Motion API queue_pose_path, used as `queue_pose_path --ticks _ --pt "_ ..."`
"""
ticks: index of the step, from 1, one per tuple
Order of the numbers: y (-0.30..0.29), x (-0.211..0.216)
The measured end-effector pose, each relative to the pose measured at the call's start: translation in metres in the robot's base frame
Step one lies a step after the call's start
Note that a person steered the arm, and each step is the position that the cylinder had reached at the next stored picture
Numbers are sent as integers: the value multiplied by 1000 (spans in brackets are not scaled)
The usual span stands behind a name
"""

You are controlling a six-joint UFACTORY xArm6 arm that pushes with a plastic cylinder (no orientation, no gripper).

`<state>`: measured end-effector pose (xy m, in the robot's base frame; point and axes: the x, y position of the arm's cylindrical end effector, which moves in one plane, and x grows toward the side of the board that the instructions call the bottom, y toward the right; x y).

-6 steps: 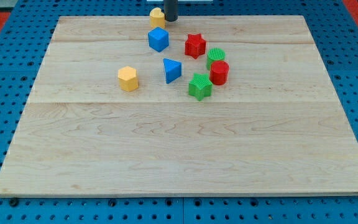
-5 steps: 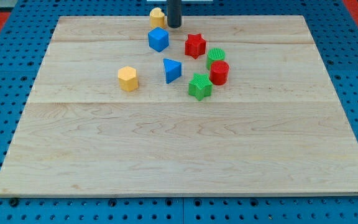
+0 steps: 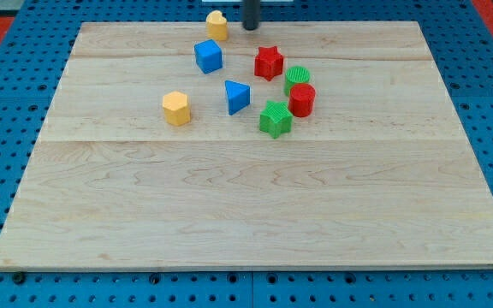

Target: Push the yellow heart above blue cube

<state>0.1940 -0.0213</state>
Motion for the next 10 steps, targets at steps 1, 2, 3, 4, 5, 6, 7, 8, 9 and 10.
queue_pose_path --ticks 1,2,3,4,5,6,7,8,9,10 --pt "-82 52" --pt "-134 122" --pt "-201 121" --pt "-235 97" --pt "-235 95" --pt "-264 93" --pt "-276 30" --pt "-234 21" --pt "-149 -1" --pt "-110 4"
